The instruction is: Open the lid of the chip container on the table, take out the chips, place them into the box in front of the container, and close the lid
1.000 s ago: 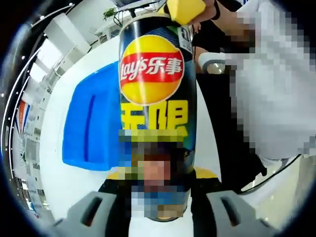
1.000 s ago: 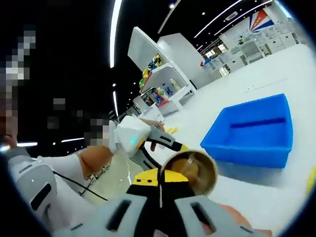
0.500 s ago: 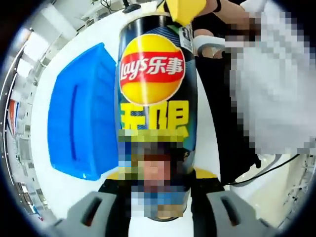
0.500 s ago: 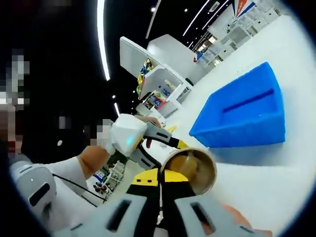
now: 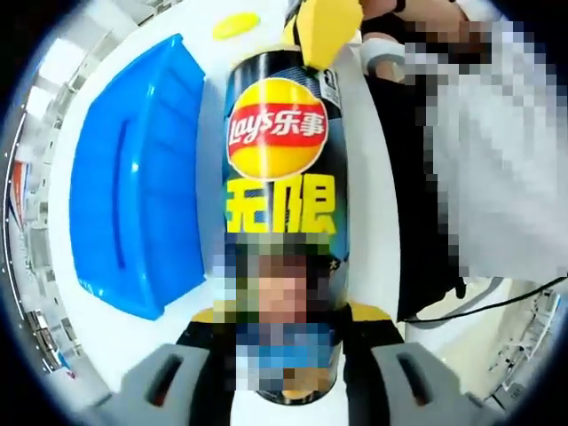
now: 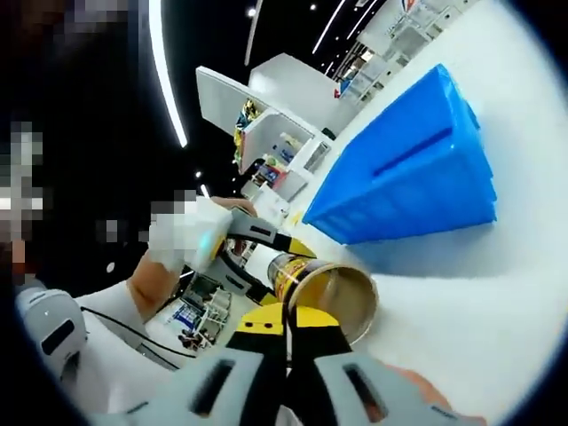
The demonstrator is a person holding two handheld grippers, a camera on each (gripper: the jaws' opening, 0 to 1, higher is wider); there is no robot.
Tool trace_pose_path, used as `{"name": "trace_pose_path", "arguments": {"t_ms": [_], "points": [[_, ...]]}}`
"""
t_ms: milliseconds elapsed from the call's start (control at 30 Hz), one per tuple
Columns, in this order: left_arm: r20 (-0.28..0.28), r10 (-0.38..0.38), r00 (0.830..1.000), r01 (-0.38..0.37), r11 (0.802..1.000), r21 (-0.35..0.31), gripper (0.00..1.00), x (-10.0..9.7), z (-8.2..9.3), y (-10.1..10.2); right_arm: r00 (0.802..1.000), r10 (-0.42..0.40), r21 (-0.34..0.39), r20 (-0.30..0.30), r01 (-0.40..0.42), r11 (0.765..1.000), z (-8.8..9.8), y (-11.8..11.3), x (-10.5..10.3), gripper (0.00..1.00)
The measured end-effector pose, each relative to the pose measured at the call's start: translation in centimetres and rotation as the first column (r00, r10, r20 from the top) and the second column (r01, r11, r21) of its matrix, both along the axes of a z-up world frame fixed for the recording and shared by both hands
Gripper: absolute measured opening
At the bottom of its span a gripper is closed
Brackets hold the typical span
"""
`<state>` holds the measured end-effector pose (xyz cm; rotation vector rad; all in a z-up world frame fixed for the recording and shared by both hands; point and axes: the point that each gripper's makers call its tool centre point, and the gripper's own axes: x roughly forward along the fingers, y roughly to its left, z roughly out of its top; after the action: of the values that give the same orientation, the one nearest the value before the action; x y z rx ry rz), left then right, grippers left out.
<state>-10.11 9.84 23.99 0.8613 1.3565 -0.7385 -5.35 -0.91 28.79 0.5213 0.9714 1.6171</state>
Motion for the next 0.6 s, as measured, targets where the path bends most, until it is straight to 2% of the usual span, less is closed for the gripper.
{"name": "trace_pose_path", "arguments": {"t_ms": [100,133,167,400,600], "points": [[-0.002,-0.003,1.000,0.003,1.000,0.007,0.47,-0.1,-0.2,-0.1,1.000,0.001,-0.019,-0.020,-0.001,1.000,-0.9,-0.2,0.1,0.01],[-0.002,-0.004,1.000,0.004,1.000,0.007,0.47,-0.1,-0.1,-0.1,0.998,0.010,-0.003,-0.060,-0.010,1.000,-0.8,-0.4,0.0,0.01],[-0.002,-0.006,1.000,0.006,1.000,0.005,0.47,0.0,-0.1,-0.1,0.997,0.004,0.003,-0.076,-0.004,1.000,-0.7,-0.4,0.1,0.00],[-0.009,0.000,1.000,0.000,1.000,0.002,0.47,0.0,-0.2,0.0,0.998,-0.004,0.016,-0.064,0.005,1.000,-0.6,-0.3,0.1,0.02],[-0.015,0.002,1.000,-0.002,1.000,0.003,0.47,-0.2,-0.1,-0.3,0.998,-0.043,0.043,-0.051,0.046,0.998,0.1,-1.0,1.0,0.03]]}}
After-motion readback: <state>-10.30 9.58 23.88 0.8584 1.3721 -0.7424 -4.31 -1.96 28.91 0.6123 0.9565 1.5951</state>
